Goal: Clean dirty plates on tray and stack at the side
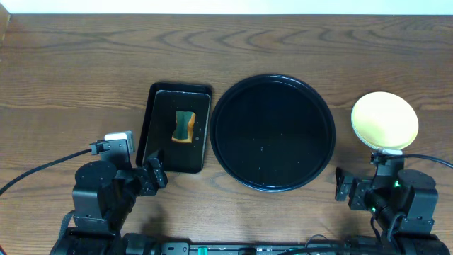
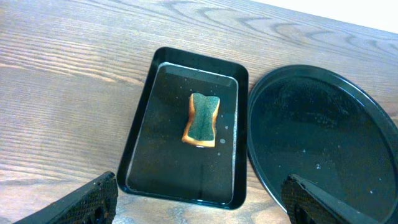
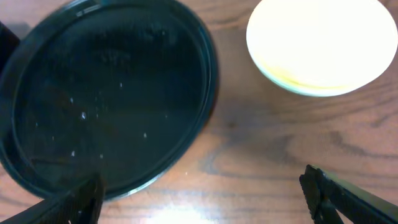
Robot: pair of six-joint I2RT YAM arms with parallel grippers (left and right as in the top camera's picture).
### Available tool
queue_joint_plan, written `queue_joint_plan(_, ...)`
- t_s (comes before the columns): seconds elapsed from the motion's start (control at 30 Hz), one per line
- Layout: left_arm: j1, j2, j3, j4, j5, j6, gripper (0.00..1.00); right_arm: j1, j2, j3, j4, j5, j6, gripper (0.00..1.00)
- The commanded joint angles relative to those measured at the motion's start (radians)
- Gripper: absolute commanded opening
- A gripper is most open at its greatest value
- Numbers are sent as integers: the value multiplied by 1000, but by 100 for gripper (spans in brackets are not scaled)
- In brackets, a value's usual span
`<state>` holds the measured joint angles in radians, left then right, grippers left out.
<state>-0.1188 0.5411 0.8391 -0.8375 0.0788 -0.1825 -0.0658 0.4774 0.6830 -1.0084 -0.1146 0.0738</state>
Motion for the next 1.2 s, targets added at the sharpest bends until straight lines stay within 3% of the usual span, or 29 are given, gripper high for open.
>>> queue_joint_plan(0.0, -2, 0, -13, 2, -5, 14, 85, 8, -6, -7, -18, 7, -12, 99)
queue_joint_plan(0.17, -2, 0, -13, 2, -5, 14, 85, 11, -101, -27, 21, 12, -12, 99)
queue_joint_plan(0.5, -2, 0, -13, 2, -5, 14, 85, 126, -468, -285, 472, 6, -12, 99)
queue_joint_plan(0.8, -2, 0, -13, 2, -5, 14, 85, 146, -472, -545, 968, 66, -13, 99)
queue_joint_plan(0.93, -2, 0, -13, 2, -5, 14, 85, 146, -473, -661, 1101, 63, -82, 99)
queue_joint_plan(1.17, -2, 0, -13, 2, -5, 14, 85, 151, -471, -678, 938, 58, -120, 99)
